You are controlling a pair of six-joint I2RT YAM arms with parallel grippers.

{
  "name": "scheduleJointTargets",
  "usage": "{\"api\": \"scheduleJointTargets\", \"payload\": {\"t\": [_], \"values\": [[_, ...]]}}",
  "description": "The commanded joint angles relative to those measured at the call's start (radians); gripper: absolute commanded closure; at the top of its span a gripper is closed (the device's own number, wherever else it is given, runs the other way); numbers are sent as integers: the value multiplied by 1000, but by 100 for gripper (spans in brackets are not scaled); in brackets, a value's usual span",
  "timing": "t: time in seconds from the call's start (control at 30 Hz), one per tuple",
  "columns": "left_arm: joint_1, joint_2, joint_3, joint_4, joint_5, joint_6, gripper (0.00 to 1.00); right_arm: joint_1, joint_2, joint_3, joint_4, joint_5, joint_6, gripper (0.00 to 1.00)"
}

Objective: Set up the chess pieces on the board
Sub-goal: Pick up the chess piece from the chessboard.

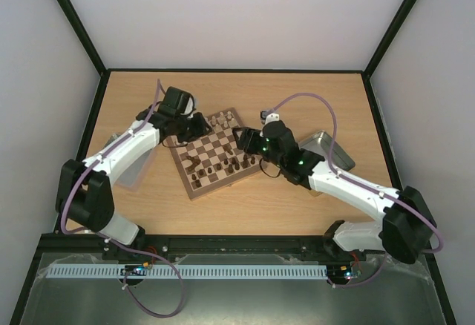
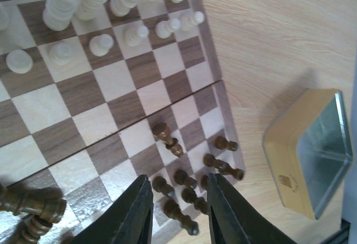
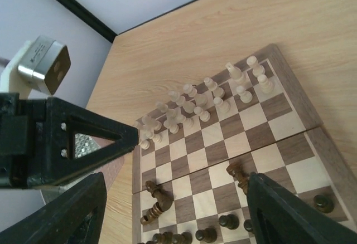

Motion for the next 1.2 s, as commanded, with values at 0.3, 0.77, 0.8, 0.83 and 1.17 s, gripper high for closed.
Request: {"api": "scheduleJointTargets", "payload": {"t": [0.3,0.77,0.8,0.83,1.17], "values": [[-131,196,103,-74,-264,104,60,-4,143,86,-160,96,101,44],[-166,303,140,-113,-330,135,57,-5,120,48,-196,163,99,48],[-166,303,138,-124,-334,141,58,-5,121,49,-198,160,96,50],[-166,303,135,-133,-333,147,58,-5,123,49,-198,158,96,51],[-166,326,120,-124,-205,160,56,-4,138,46,-186,129,97,54]]}}
